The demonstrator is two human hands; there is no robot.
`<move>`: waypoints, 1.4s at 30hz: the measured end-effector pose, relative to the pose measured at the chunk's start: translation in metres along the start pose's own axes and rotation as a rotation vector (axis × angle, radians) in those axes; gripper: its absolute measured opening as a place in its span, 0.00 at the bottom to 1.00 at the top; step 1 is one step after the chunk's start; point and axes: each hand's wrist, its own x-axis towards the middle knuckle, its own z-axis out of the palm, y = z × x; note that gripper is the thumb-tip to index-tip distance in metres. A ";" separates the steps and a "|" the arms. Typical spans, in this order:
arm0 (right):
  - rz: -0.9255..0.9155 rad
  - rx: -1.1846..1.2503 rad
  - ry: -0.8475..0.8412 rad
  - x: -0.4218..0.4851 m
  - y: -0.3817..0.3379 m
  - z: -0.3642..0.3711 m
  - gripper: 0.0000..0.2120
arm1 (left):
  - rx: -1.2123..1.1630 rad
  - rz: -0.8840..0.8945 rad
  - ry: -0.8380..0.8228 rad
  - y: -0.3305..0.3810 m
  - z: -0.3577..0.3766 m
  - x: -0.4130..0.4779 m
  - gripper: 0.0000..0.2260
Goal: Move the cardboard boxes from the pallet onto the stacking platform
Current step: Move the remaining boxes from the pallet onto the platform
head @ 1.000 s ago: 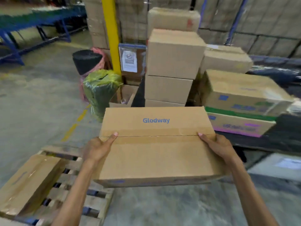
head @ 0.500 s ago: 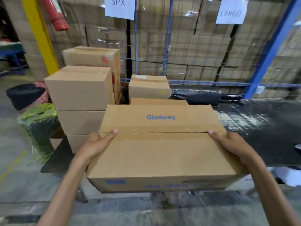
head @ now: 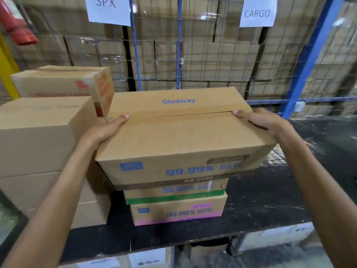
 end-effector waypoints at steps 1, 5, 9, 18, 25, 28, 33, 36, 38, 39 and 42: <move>0.014 -0.010 0.002 0.030 -0.005 0.007 0.30 | 0.013 -0.017 0.004 0.002 0.006 0.025 0.33; 0.092 -0.084 -0.023 0.114 0.005 0.031 0.51 | 0.046 -0.099 0.008 -0.012 0.025 0.084 0.42; 0.157 -0.145 -0.081 0.162 0.028 0.059 0.48 | 0.120 -0.149 -0.021 -0.026 0.050 0.123 0.43; 0.014 -0.426 0.082 0.145 0.023 0.066 0.43 | 0.272 -0.119 -0.001 -0.025 0.052 0.127 0.39; -0.647 -0.393 0.083 -0.009 -0.001 0.128 0.34 | 0.270 0.326 0.135 -0.023 0.022 -0.041 0.27; -0.809 -0.409 -0.117 -0.079 -0.009 0.182 0.33 | 0.297 0.333 0.244 -0.060 0.003 -0.123 0.27; -0.993 -0.401 -0.457 -0.177 -0.019 0.304 0.32 | 0.510 0.062 0.396 -0.176 -0.068 -0.236 0.33; -1.066 -0.410 -0.606 -0.222 -0.029 0.373 0.32 | 0.517 -0.081 0.461 -0.234 -0.107 -0.289 0.34; -1.148 -0.431 -0.716 -0.262 -0.039 0.427 0.33 | 0.516 -0.170 0.549 -0.279 -0.139 -0.329 0.34; -1.190 -0.425 -0.772 -0.289 -0.045 0.459 0.33 | 0.497 -0.230 0.603 -0.308 -0.159 -0.352 0.32; -1.281 -0.449 -0.917 -0.356 -0.054 0.548 0.35 | 0.467 -0.394 0.733 -0.390 -0.202 -0.406 0.27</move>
